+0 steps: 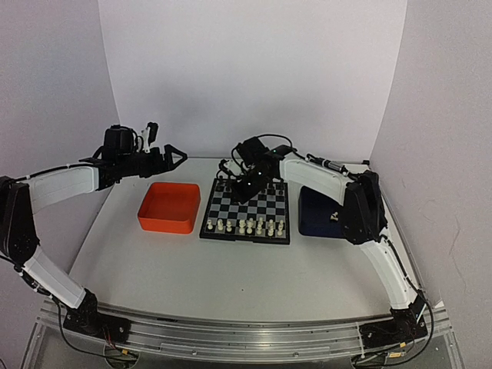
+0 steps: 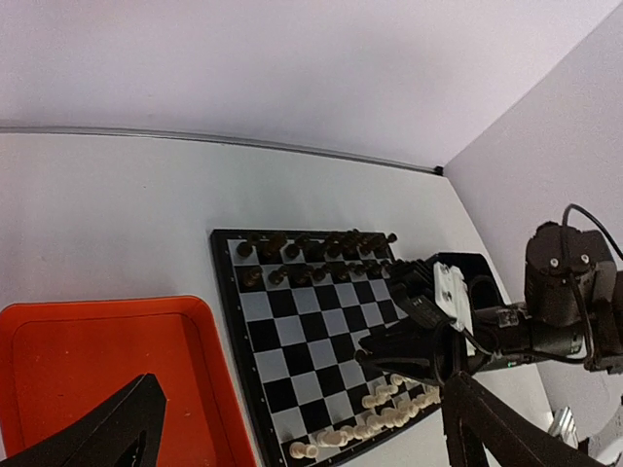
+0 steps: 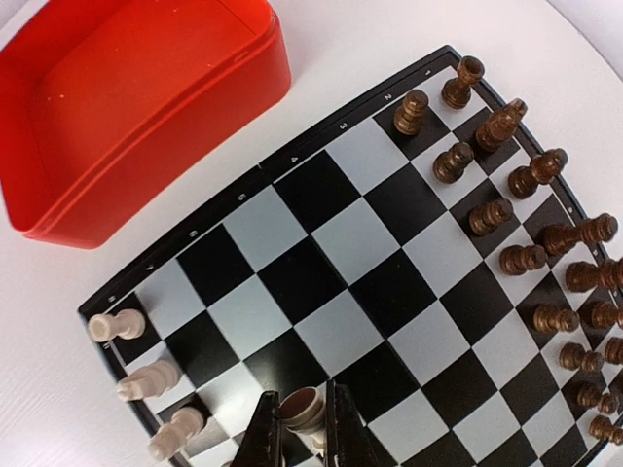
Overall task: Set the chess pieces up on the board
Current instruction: Pick up the chess piece from the chessboard, then place the chess piece on the chessboard.
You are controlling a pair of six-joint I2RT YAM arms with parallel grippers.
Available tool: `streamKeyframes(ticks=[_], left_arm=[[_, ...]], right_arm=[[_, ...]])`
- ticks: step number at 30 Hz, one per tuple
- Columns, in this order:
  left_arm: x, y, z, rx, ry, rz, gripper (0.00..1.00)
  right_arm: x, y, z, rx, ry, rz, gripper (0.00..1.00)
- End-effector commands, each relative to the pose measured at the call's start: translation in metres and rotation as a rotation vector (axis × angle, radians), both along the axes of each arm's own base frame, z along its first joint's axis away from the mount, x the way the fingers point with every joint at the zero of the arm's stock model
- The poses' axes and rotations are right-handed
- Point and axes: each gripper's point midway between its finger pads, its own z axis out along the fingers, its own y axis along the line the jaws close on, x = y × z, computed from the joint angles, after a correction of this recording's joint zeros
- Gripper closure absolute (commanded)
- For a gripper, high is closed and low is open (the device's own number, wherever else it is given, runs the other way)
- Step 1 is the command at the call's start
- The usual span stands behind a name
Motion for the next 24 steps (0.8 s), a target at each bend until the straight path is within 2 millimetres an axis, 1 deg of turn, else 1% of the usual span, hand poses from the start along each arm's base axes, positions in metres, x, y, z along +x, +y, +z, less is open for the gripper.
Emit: streamKeyframes(ticks=[1, 3, 5, 7, 9, 11, 13, 14, 15, 17, 20, 21, 24], left_arm=[[-0.040, -0.044, 0.052, -0.111, -0.129, -0.367, 0.01], [-0.057, -0.055, 0.056, -0.153, -0.144, -0.487, 0.01], [-0.070, -0.064, 0.059, -0.182, -0.162, -0.568, 0.03], [-0.076, -0.071, 0.061, -0.197, -0.170, -0.611, 0.04], [-0.082, -0.083, 0.064, -0.216, -0.182, -0.660, 0.05], [-0.085, -0.094, 0.066, -0.240, -0.196, -0.674, 0.06], [-0.079, -0.107, 0.070, -0.260, -0.205, -0.627, 0.10], [-0.072, -0.112, 0.071, -0.267, -0.207, -0.581, 0.13], [-0.065, -0.120, 0.073, -0.274, -0.208, -0.532, 0.15], [-0.051, -0.128, 0.073, -0.291, -0.214, -0.458, 0.20], [-0.039, -0.137, 0.079, -0.345, -0.249, -0.411, 0.26], [-0.033, -0.139, 0.078, -0.345, -0.260, -0.381, 0.28], [-0.025, -0.150, 0.080, -0.339, -0.297, -0.340, 0.36]], right_arm=[[-0.015, -0.004, 0.125, 0.323, 0.049, -0.123, 1.00], [-0.021, -0.009, 0.150, 0.425, 0.106, -0.169, 1.00], [-0.027, -0.015, 0.172, 0.518, 0.174, -0.215, 1.00], [-0.027, -0.021, 0.185, 0.603, 0.255, -0.295, 1.00], [-0.025, -0.022, 0.193, 0.695, 0.313, -0.358, 1.00], [-0.019, -0.027, 0.210, 0.802, 0.322, -0.425, 0.99], [-0.012, -0.031, 0.217, 0.914, 0.307, -0.492, 0.99], [-0.007, -0.033, 0.229, 1.008, 0.295, -0.517, 1.00], [-0.002, -0.036, 0.227, 1.071, 0.300, -0.558, 1.00], [0.003, -0.038, 0.238, 1.213, 0.315, -0.597, 1.00], [0.007, -0.039, 0.240, 1.306, 0.337, -0.642, 1.00], [0.006, -0.037, 0.243, 1.330, 0.335, -0.646, 1.00], [0.008, -0.037, 0.245, 1.376, 0.340, -0.689, 1.00]])
